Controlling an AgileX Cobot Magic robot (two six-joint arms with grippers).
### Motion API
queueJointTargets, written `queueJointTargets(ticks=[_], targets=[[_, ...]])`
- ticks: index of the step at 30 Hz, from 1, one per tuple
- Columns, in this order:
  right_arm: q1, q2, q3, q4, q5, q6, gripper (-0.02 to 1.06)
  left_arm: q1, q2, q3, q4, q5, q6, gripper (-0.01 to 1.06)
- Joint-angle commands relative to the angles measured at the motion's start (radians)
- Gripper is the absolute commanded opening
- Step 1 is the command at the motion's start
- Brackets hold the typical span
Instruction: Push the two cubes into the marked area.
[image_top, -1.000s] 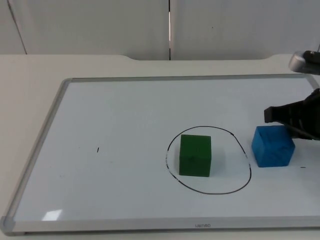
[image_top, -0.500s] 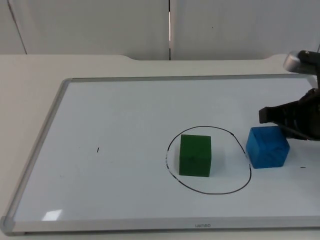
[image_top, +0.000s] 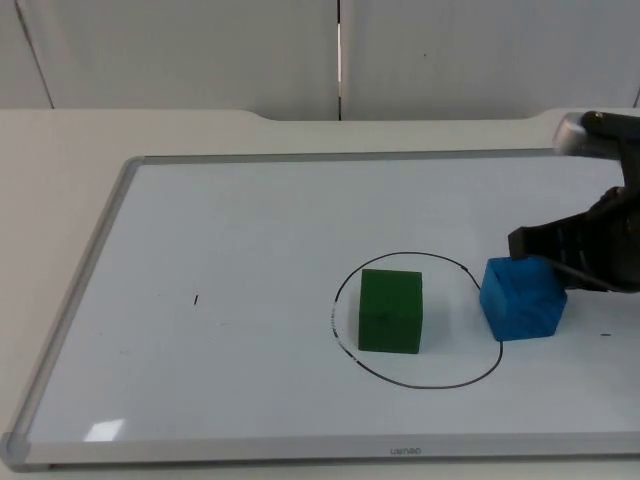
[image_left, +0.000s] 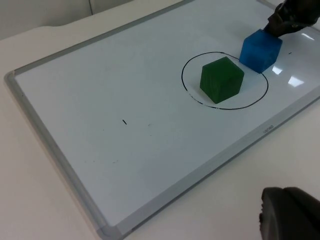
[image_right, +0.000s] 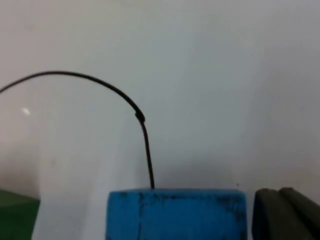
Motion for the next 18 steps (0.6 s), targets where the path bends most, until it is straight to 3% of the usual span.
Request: queueJointTargets(ticks=[1, 18], targets=[[0.008, 0.003, -0.005, -0.006, 0.013, -0.006, 0.00, -0.002, -0.003, 0.005, 0.001, -0.012, -0.006, 0.00], [0.057, 0.003, -0.005, 0.000, 0.016, -0.006, 0.00, -0.002, -0.003, 0.005, 0.001, -0.012, -0.006, 0.00]])
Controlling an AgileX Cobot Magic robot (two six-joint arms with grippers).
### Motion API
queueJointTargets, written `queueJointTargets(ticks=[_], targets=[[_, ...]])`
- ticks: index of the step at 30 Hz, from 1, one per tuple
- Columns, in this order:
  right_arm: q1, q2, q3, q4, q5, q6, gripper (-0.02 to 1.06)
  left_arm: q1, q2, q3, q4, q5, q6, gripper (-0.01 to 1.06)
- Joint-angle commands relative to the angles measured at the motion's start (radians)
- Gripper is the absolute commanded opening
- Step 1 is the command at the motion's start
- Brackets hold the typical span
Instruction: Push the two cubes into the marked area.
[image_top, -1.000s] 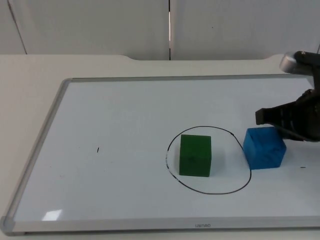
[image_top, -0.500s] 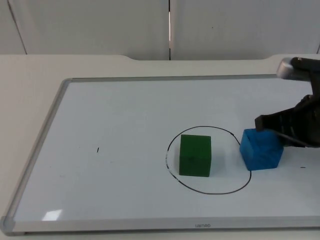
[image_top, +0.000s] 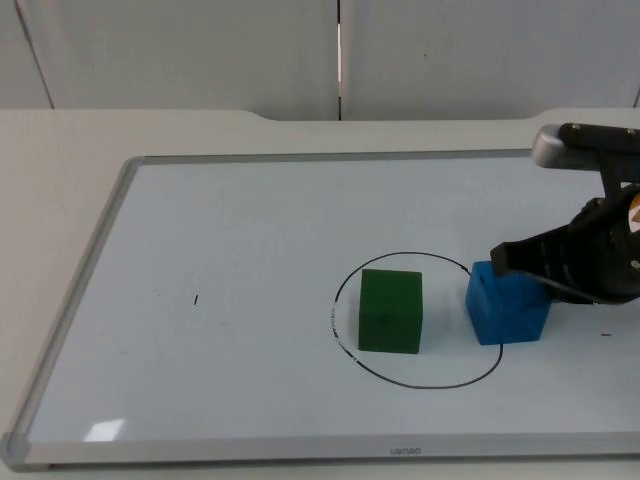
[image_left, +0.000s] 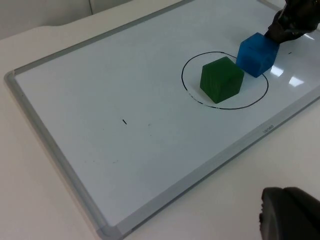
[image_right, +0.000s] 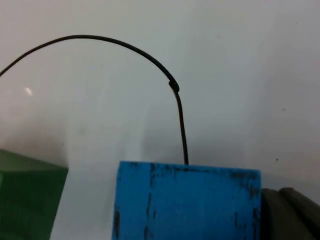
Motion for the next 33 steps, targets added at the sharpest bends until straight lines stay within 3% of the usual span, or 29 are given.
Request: queueJointTargets(ticks=[1, 33], targets=[[0.007, 0.003, -0.005, 0.000, -0.013, -0.004, 0.00, -0.002, -0.003, 0.005, 0.001, -0.012, -0.006, 0.00], [0.073, 0.003, -0.005, 0.002, -0.016, 0.047, 0.00, -0.002, -0.003, 0.005, 0.001, -0.012, -0.006, 0.00]])
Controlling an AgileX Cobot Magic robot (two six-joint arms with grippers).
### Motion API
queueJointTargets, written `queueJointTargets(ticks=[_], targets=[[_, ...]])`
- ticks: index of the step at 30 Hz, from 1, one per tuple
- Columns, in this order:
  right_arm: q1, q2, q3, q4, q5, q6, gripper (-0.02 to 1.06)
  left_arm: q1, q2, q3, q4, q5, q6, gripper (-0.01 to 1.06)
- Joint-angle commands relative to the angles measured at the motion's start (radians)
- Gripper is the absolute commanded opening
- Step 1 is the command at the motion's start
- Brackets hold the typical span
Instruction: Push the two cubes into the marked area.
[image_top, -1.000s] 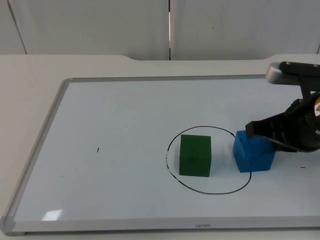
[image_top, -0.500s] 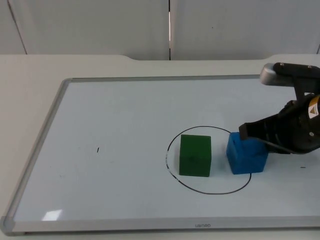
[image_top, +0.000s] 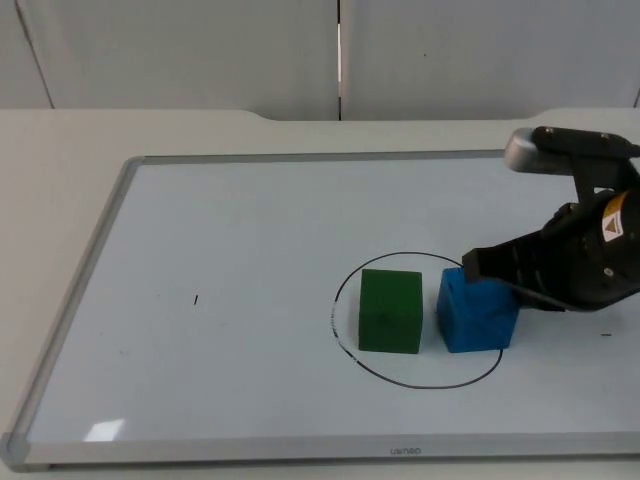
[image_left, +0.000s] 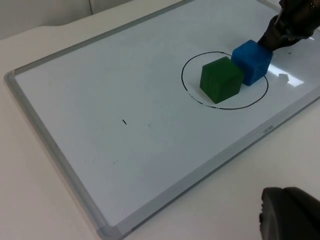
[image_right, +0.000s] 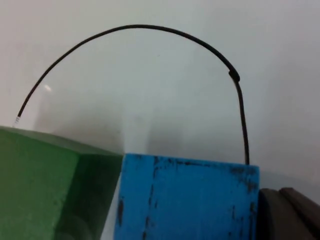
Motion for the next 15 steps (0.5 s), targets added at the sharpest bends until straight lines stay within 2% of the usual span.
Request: queueJointTargets(ticks=[1, 15], targets=[[0.007, 0.003, -0.005, 0.002, 0.009, 0.003, 0.00, -0.002, -0.003, 0.005, 0.001, -0.012, -0.006, 0.00], [0.010, 0.003, -0.005, 0.002, 0.019, 0.005, 0.00, -0.002, -0.003, 0.005, 0.001, -0.012, -0.006, 0.00]])
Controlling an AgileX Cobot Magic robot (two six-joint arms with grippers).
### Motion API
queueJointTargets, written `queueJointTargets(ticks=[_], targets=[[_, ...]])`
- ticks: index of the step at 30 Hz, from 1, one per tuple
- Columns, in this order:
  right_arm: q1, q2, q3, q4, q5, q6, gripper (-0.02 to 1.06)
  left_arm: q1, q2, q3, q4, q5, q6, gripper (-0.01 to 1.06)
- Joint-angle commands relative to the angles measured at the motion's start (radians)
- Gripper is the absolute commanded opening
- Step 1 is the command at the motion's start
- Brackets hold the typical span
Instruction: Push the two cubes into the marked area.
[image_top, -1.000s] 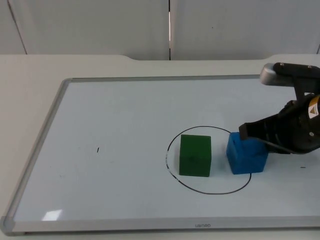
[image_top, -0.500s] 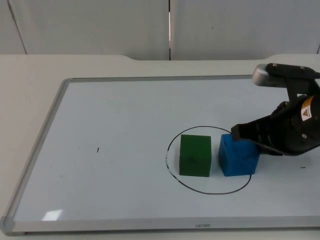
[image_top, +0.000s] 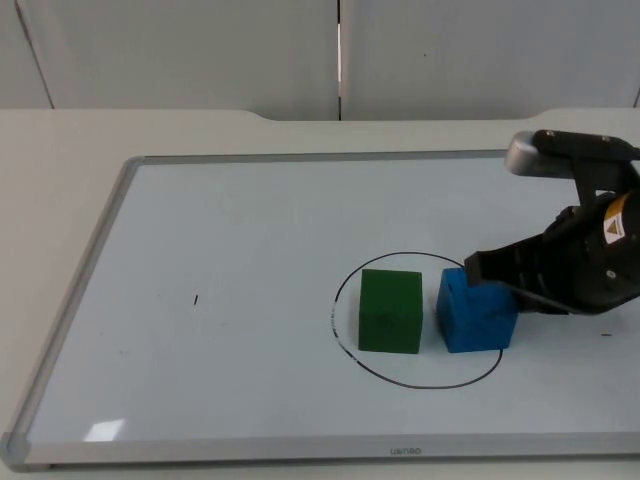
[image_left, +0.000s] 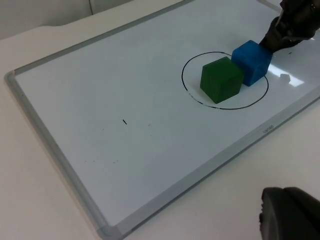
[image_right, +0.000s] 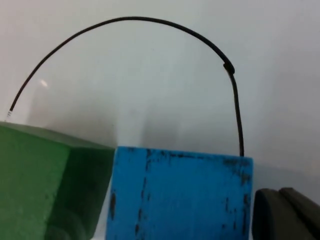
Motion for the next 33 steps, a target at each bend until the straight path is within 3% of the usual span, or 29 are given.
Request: queueJointTargets(ticks=[1, 9, 22, 33], targets=[[0.012, 0.003, -0.005, 0.002, 0.000, 0.005, 0.00, -0.002, -0.003, 0.005, 0.001, -0.012, -0.006, 0.00], [0.046, 0.014, -0.005, 0.002, -0.043, 0.011, 0.00, -0.002, -0.003, 0.005, 0.001, -0.012, -0.006, 0.00], [0.046, 0.017, -0.005, -0.004, -0.036, 0.016, 0.00, -0.002, -0.003, 0.005, 0.001, -0.012, -0.006, 0.00], [0.007, -0.292, -0.005, -0.005, 0.088, -0.176, 0.00, -0.002, -0.003, 0.005, 0.001, -0.012, -0.006, 0.00]])
